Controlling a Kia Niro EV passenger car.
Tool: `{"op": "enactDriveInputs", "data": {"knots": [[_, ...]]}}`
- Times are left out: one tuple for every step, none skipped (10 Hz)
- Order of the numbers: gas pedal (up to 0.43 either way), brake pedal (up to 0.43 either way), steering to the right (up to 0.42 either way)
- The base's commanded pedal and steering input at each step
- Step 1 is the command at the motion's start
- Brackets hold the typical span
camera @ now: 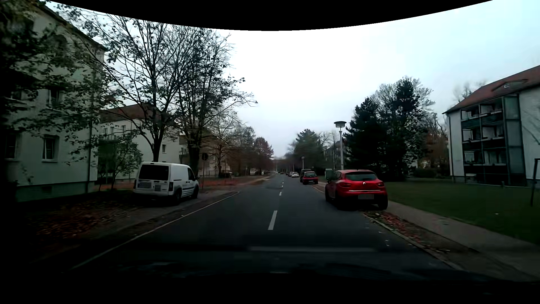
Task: Follow the waypoints while adhering to traffic rules and regulations
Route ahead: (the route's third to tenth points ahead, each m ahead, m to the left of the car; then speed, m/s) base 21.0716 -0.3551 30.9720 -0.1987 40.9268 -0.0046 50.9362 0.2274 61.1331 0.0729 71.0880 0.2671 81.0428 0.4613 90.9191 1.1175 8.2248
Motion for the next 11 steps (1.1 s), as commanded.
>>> {"op": "enactDriveInputs", "data": {"knots": [[0.118, 0.000, 0.000], [0.118, 0.000, 0.001], [0.118, 0.000, 0.002], [0.118, 0.000, 0.002], [0.118, 0.000, 0.002], [0.118, 0.000, 0.003], [0.118, 0.000, 0.003], [0.118, 0.000, 0.004], [0.118, 0.000, 0.004], [0.118, 0.000, 0.004], [0.118, 0.000, 0.004]]}}
